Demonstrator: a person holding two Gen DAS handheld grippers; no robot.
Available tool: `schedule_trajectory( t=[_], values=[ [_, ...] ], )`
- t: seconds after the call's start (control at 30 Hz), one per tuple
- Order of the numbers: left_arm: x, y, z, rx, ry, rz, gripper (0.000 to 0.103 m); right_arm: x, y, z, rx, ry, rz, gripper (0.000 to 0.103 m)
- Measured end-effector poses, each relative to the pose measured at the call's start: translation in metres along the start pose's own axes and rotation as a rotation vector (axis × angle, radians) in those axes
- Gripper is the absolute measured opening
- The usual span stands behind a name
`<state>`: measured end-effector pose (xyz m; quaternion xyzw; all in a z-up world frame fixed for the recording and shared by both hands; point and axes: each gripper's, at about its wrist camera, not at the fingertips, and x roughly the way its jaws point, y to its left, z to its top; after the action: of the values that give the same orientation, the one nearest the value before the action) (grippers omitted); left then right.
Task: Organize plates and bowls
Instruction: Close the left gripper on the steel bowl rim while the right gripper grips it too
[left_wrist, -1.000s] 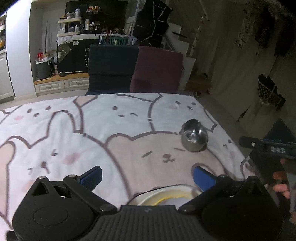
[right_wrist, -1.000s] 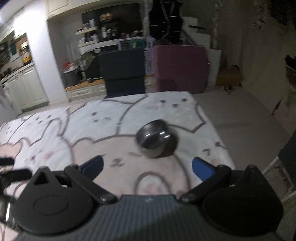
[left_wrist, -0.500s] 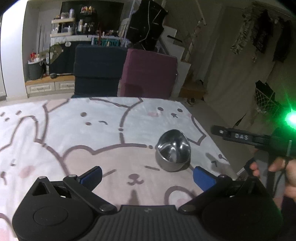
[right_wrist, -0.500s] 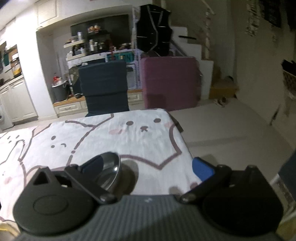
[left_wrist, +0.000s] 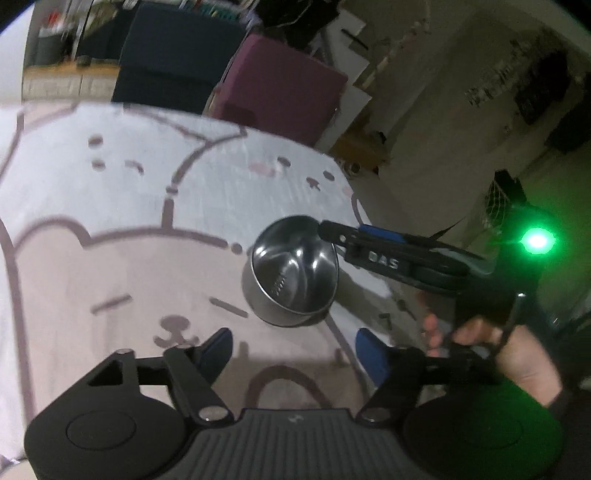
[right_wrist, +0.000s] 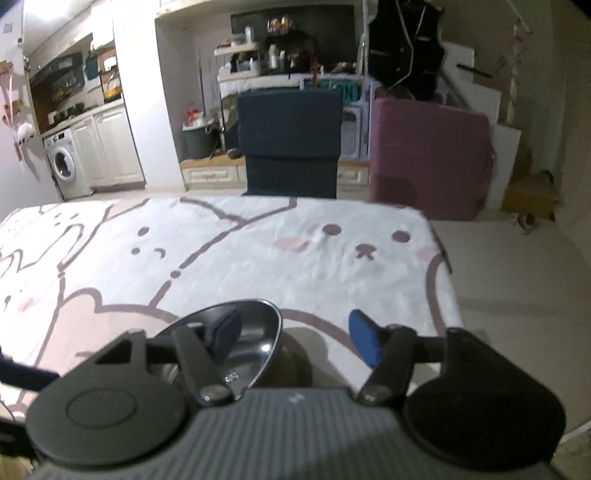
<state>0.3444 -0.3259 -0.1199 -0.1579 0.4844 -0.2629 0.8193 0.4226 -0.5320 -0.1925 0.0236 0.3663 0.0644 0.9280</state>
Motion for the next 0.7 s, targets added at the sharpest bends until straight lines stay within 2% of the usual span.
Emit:
schedule_trajectory(
  t=[0.1, 0.23, 0.3, 0.37, 0.43, 0.5, 0.7],
  values=[
    [0.005, 0.006, 0.002, -0.053, 0.003, -0.022, 0.065, 0.016, 0.001, 0.003, -0.001, 0.02, -0.003, 0.05],
    [0.008, 0.009, 0.005, -0.086, 0.003, -0.03, 0.062, 0.028, 0.007, 0.009, -0.012, 0.026, 0.027, 0.041],
    [0.012, 0.012, 0.007, -0.115, 0.009, -0.037, 0.058, 0.032, 0.012, 0.01, -0.021, 0.032, 0.029, 0.024],
    [0.015, 0.014, 0.009, -0.135, 0.016, -0.041, 0.055, 0.031, 0.015, 0.011, -0.024, 0.043, 0.021, 0.016],
    [0.02, 0.017, 0.009, -0.158, 0.022, -0.037, 0.053, 0.03, 0.017, 0.01, -0.03, 0.056, 0.017, 0.013],
    [0.024, 0.019, 0.01, -0.176, 0.022, -0.029, 0.051, 0.028, 0.018, 0.009, -0.033, 0.072, -0.001, 0.006],
    [0.033, 0.022, 0.007, -0.218, 0.007, -0.014, 0.042, 0.015, 0.012, 0.001, 0.009, 0.139, -0.025, 0.007]
  ],
)
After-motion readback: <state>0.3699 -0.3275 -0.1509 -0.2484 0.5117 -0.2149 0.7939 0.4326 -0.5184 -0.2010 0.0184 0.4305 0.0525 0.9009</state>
